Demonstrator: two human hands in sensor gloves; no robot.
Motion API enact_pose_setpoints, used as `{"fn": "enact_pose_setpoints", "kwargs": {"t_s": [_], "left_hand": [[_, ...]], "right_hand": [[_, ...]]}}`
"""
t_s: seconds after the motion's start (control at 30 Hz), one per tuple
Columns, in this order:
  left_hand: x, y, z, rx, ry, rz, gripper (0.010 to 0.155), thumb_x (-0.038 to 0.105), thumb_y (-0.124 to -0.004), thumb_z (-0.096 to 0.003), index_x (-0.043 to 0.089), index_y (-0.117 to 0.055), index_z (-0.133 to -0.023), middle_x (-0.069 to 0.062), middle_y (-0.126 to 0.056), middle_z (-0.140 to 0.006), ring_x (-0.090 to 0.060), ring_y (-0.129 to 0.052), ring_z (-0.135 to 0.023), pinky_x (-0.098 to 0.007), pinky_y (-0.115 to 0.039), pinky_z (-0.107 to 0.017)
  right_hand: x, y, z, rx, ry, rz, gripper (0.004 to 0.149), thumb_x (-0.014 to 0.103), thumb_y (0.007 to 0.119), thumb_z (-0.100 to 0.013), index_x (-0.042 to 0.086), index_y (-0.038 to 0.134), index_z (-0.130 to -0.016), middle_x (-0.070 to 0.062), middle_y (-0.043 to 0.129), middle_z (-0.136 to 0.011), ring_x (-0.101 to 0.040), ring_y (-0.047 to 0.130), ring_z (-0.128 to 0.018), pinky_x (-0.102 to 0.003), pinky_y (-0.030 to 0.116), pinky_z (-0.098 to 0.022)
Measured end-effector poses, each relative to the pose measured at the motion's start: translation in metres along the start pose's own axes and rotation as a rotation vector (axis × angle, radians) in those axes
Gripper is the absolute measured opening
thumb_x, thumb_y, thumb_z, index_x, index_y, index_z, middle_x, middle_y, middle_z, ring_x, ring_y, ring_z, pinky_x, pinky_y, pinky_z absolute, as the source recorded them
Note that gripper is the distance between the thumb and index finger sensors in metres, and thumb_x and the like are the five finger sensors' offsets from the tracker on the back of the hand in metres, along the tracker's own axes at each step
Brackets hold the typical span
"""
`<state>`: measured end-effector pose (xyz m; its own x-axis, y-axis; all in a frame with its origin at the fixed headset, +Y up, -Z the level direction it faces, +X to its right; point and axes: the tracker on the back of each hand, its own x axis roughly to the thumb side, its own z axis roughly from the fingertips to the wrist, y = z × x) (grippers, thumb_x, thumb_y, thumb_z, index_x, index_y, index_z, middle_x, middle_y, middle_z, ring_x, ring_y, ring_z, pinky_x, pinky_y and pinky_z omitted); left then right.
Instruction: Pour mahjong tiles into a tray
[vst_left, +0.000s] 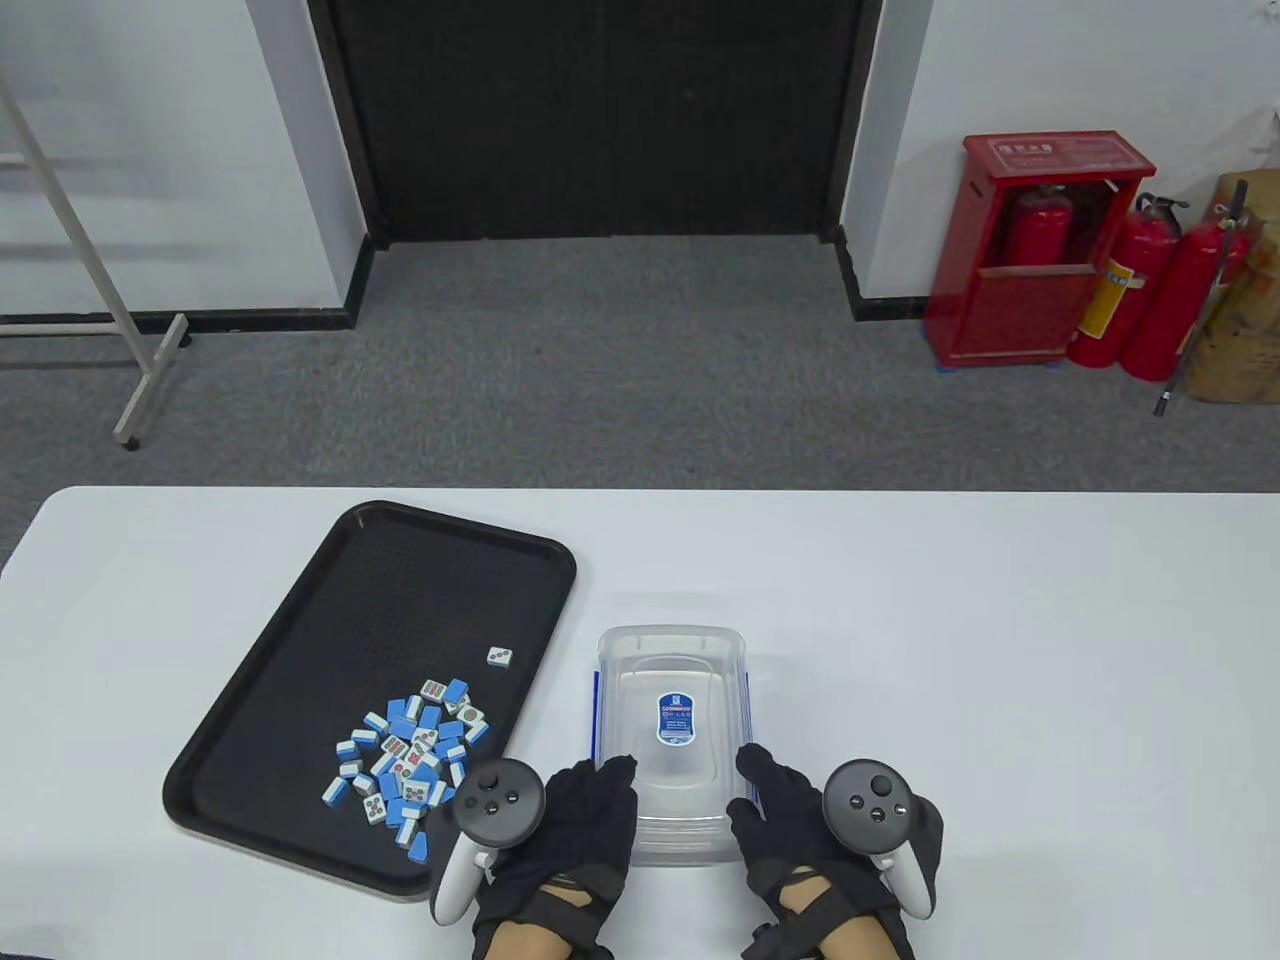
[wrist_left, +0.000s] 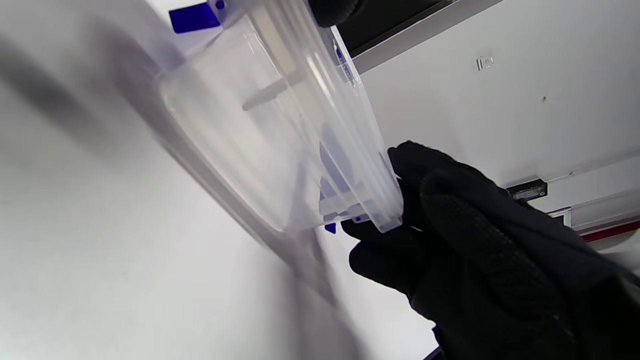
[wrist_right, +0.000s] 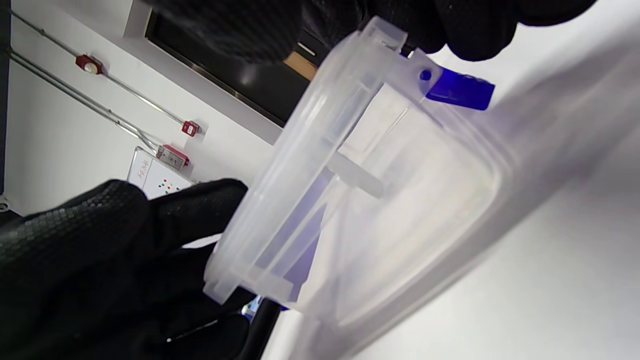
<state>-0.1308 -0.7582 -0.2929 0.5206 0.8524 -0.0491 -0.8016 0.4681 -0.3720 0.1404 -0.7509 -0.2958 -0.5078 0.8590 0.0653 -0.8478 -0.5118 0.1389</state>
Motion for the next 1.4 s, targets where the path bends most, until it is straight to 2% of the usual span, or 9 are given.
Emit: {"fn": "enact_pose_setpoints", "kwargs": {"t_s": [0.1, 0.27, 0.37, 0.47, 0.7, 0.8, 0.97, 1.13, 1.4], "left_hand": [[0.001, 0.002, 0.001, 0.014, -0.015, -0.023, 0.064, 0.050, -0.057, -0.0569, 0.022, -0.048, -0.114, -0.026, -0.032, -0.113, -0.050, -0.021, -0.102, -0.064, -0.027, -0.067], [0.009, 0.003, -0.001, 0.072, -0.090, -0.249, 0.064, 0.050, -0.058, -0.0564, 0.024, -0.047, -0.114, -0.008, -0.026, -0.119, -0.041, -0.014, -0.106, -0.064, -0.030, -0.068], [0.005, -0.003, -0.005, 0.012, -0.066, -0.242, 0.064, 0.050, -0.057, -0.0565, 0.022, -0.045, -0.113, -0.010, -0.029, -0.118, -0.041, -0.015, -0.106, -0.064, -0.030, -0.068], [0.007, -0.004, -0.005, 0.045, -0.062, -0.177, 0.065, 0.048, -0.059, -0.0560, 0.017, -0.049, -0.112, -0.014, -0.031, -0.117, -0.042, -0.019, -0.107, -0.065, -0.031, -0.068], [0.006, -0.004, -0.003, 0.038, -0.063, -0.159, 0.065, 0.047, -0.060, -0.0557, 0.016, -0.051, -0.112, -0.017, -0.035, -0.115, -0.044, -0.025, -0.106, -0.064, -0.034, -0.067], [0.004, -0.003, -0.002, 0.032, -0.070, -0.140, 0.065, 0.047, -0.060, -0.0557, 0.015, -0.052, -0.111, -0.017, -0.036, -0.115, -0.044, -0.026, -0.106, -0.064, -0.034, -0.067], [0.004, -0.004, -0.001, 0.031, -0.074, -0.138, 0.065, 0.047, -0.059, -0.0557, 0.015, -0.052, -0.111, -0.018, -0.035, -0.115, -0.044, -0.025, -0.106, -0.064, -0.034, -0.067], [0.003, -0.005, 0.000, 0.029, -0.073, -0.137, 0.065, 0.047, -0.059, -0.0557, 0.016, -0.051, -0.112, -0.017, -0.034, -0.115, -0.044, -0.025, -0.106, -0.064, -0.034, -0.067], [0.003, -0.007, 0.001, 0.024, -0.070, -0.113, 0.065, 0.048, -0.059, -0.0557, 0.016, -0.050, -0.112, -0.017, -0.033, -0.115, -0.043, -0.024, -0.106, -0.065, -0.035, -0.067]], "right_hand": [[-0.001, -0.004, 0.002, -0.059, 0.029, 0.008, 0.064, 0.030, 0.073, -0.042, 0.000, 0.054, -0.095, -0.037, 0.057, -0.093, -0.060, 0.065, -0.075, -0.070, 0.057, -0.050], [-0.016, -0.006, 0.004, -0.045, 0.157, -0.039, 0.075, 0.037, 0.070, -0.044, -0.004, 0.036, -0.096, -0.042, 0.052, -0.090, -0.056, 0.075, -0.067, -0.063, 0.068, -0.040], [-0.029, -0.005, 0.005, 0.034, 0.251, -0.140, 0.077, 0.041, 0.068, -0.045, -0.005, 0.034, -0.096, -0.044, 0.054, -0.088, -0.055, 0.077, -0.066, -0.059, 0.073, -0.035], [-0.038, -0.003, 0.005, 0.052, 0.302, -0.255, 0.077, 0.042, 0.068, -0.046, -0.005, 0.035, -0.096, -0.045, 0.054, -0.089, -0.052, 0.078, -0.066, -0.056, 0.075, -0.032], [-0.053, 0.006, 0.003, 0.090, 0.349, -0.499, 0.077, 0.040, 0.069, -0.046, -0.008, 0.034, -0.095, -0.039, 0.058, -0.090, -0.047, 0.091, -0.047, -0.044, 0.081, -0.018], [-0.057, 0.006, 0.002, 0.086, 0.370, -0.586, 0.079, 0.038, 0.071, -0.046, -0.010, 0.030, -0.094, -0.042, 0.058, -0.084, -0.043, 0.091, -0.045, -0.044, 0.080, -0.018], [-0.057, 0.000, 0.001, 0.060, 0.379, -0.538, 0.084, 0.038, 0.077, -0.043, -0.009, 0.030, -0.094, -0.040, 0.058, -0.080, -0.034, 0.087, -0.048, -0.045, 0.077, -0.024], [-0.054, -0.007, 0.001, 0.015, 0.333, -0.493, 0.079, 0.035, 0.079, -0.041, -0.005, 0.039, -0.095, -0.031, 0.066, -0.073, -0.024, 0.086, -0.042, -0.047, 0.077, -0.027], [-0.051, -0.004, -0.001, -0.014, 0.300, -0.483, 0.068, 0.035, 0.078, -0.042, -0.003, 0.056, -0.094, -0.031, 0.071, -0.066, -0.025, 0.086, -0.034, -0.051, 0.076, -0.029]]}}
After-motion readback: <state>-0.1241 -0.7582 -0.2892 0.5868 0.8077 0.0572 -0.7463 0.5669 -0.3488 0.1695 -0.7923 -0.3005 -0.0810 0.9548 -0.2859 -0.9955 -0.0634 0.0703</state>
